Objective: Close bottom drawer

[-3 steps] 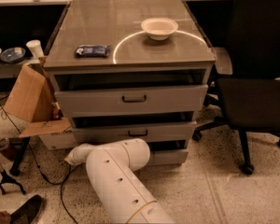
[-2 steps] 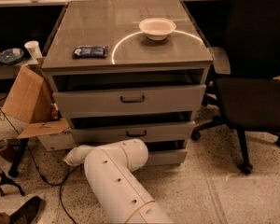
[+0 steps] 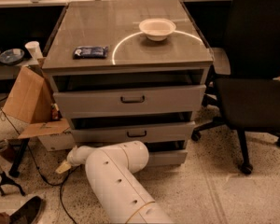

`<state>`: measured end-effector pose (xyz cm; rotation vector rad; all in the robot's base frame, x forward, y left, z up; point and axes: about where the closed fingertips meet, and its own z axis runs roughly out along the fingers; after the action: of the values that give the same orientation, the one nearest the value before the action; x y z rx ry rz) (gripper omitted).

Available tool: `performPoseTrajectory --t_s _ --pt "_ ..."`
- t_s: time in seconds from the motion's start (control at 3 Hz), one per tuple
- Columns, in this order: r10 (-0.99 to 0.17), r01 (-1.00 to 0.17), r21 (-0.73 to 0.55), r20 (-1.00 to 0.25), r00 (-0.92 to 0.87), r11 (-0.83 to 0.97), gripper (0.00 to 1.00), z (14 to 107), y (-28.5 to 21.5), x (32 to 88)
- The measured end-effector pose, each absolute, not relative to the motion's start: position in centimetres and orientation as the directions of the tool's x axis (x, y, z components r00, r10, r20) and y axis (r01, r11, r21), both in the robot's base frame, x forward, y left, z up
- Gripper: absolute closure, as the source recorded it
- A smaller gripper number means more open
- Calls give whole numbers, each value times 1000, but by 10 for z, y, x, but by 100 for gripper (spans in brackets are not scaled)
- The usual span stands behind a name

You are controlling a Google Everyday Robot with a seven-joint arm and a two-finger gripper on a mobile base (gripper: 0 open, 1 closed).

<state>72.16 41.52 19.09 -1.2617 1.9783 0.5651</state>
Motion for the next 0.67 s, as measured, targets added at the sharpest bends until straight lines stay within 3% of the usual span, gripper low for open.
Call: performPoseTrajectory --t_s 0.67 --pt "-592 -939 16 -772 -229 343 0 191 437 701"
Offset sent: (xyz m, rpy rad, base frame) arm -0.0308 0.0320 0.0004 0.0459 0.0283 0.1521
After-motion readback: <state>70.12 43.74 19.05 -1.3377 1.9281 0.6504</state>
